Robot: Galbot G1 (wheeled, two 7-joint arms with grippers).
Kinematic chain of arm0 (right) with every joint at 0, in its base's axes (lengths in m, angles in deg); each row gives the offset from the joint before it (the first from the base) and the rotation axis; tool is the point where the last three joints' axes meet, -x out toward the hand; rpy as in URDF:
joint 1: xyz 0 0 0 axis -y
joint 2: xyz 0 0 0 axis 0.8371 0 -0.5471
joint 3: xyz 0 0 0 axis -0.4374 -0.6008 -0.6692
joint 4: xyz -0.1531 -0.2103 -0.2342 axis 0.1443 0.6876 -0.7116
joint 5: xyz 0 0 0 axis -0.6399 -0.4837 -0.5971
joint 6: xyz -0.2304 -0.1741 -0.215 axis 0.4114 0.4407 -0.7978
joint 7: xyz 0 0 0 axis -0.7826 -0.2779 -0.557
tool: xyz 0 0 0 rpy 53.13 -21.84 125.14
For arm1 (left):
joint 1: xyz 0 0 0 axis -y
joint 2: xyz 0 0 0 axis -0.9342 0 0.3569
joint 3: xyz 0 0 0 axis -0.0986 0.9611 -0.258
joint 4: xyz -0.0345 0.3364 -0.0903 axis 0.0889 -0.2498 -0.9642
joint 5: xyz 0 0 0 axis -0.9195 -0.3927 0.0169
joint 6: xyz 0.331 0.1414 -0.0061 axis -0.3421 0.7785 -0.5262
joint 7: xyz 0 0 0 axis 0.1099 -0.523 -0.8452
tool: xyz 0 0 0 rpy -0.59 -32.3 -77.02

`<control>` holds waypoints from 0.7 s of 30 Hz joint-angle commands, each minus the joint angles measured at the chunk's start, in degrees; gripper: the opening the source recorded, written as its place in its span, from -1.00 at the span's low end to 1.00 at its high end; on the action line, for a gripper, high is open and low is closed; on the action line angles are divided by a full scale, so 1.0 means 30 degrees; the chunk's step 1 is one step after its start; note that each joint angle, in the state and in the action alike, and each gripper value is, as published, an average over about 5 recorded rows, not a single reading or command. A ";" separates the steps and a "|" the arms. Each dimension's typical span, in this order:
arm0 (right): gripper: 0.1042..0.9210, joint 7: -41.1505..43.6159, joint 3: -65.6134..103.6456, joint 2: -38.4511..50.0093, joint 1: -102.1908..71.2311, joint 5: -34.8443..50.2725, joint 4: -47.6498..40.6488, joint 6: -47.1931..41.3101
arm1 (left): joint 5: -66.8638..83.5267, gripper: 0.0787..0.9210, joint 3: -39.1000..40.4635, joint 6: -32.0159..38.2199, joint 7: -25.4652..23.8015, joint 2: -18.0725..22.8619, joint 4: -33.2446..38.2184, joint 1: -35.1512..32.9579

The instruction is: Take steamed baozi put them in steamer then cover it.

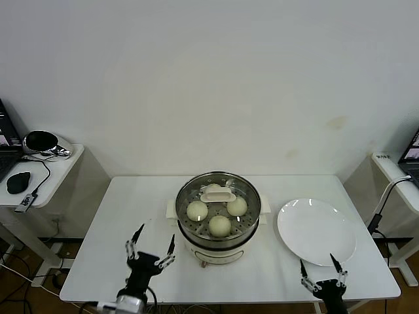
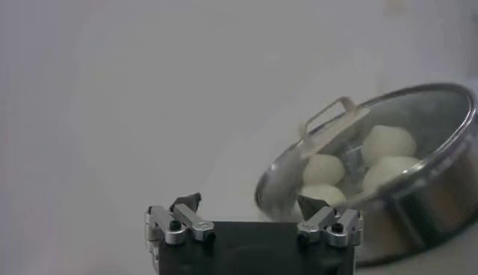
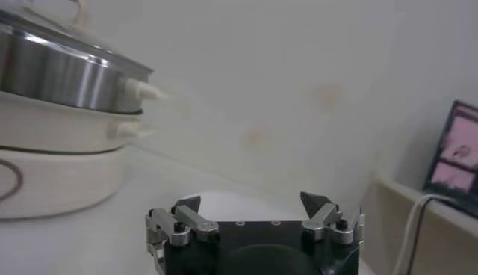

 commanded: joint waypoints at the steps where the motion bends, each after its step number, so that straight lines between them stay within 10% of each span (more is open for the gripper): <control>1: 0.76 0.0783 -0.1592 0.1039 -0.1315 0.2839 0.1641 -0.2243 | 0.6748 0.77 -0.2554 0.4416 0.0500 0.0815 -0.1219 -0.3739; 21: 0.76 0.0465 -0.3290 0.0954 -0.1859 0.2458 0.2411 -0.2113 | 0.6201 0.77 -0.2587 0.3648 -0.0070 0.1221 -0.2104 -0.4169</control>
